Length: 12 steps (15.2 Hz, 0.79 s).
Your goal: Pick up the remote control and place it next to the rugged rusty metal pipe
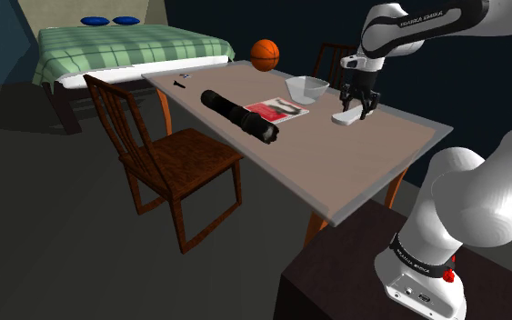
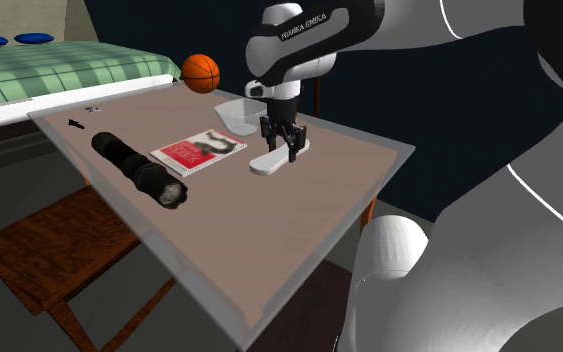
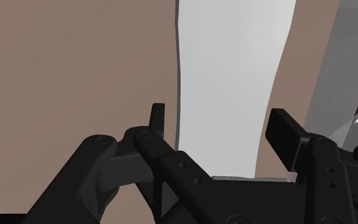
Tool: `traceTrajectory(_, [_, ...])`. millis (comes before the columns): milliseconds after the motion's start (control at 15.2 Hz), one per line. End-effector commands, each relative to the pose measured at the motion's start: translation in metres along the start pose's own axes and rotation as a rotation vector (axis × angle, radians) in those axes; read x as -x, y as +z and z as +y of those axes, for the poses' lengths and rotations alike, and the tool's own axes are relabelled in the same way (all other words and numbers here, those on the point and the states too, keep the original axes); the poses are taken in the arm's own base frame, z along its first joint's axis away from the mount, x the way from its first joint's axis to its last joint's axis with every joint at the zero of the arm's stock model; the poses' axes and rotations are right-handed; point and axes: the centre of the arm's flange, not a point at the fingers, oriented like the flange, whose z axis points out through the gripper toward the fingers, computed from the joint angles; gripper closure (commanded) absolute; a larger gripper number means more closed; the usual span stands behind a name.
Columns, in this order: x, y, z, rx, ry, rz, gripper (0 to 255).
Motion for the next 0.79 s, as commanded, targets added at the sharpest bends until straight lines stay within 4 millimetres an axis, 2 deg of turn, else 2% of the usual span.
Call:
traceTrajectory(0, [0.001,-0.01,-0.001,0.0,0.0,0.0,255])
traceTrajectory(330, [0.0,-0.034,-0.001,0.0,0.0,0.0,255])
traceTrajectory(726, [-0.018,-0.036,0.076,0.0,0.0,0.0,255])
